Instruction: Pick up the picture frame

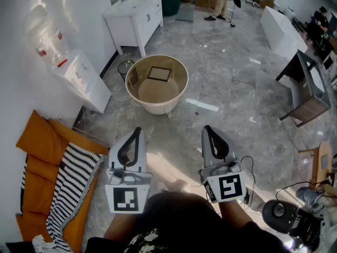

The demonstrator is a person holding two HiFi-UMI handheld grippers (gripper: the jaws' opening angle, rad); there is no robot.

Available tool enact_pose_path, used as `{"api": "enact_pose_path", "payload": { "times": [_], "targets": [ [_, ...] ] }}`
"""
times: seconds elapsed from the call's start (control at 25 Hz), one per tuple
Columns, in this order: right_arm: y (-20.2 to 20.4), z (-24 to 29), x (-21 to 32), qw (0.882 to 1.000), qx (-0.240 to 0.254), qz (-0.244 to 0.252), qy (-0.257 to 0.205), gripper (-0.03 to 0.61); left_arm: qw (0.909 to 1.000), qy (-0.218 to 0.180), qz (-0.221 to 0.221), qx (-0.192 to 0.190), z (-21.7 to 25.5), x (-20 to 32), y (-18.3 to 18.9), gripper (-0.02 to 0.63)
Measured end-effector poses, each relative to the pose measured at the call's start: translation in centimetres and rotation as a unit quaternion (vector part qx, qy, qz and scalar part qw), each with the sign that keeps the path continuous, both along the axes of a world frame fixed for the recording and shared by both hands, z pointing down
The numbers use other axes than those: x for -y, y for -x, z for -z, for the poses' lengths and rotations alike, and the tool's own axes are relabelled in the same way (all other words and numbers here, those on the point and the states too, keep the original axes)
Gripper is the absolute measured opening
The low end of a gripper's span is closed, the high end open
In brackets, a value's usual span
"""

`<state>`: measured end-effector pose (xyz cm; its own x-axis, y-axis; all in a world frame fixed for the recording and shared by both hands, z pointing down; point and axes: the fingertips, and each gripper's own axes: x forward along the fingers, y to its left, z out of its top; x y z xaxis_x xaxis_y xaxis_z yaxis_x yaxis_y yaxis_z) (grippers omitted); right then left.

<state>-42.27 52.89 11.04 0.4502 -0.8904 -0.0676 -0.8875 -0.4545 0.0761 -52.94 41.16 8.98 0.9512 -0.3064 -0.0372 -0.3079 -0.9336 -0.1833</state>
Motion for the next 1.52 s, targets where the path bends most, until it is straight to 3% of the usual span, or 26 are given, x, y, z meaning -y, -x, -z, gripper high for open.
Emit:
{"api": "enact_pose_path", "payload": {
  "times": [0.24, 0.8, 0.96, 1.52],
  "targets": [
    [0.7, -0.5, -0.7, 1.0, -0.002, 0.01, 0.004, -0.006, 0.9999, 0.01, 0.003, -0.008, -0.2, -0.8, 0.6, 0.014],
    [-0.4, -3.6, -5.1, 0.999, 0.02, 0.042, 0.009, -0.003, 0.999, 0.002, 0.04, 0.018, -2.3, -5.5, 0.9, 0.014],
    [-0.8, -4.5, -6.0, 0.999, 0.027, 0.046, 0.01, -0.003, 0.9985, 0.018, 0.047, 0.018, -3.5, -6.2, 0.8, 0.014],
    [-4.7, -4.3, -4.2, 0.999, 0.021, 0.037, 0.001, -0.003, 0.9989, 0.033, 0.033, 0.01, -4.3, -4.0, -3.6, 0.014]
  ]
}}
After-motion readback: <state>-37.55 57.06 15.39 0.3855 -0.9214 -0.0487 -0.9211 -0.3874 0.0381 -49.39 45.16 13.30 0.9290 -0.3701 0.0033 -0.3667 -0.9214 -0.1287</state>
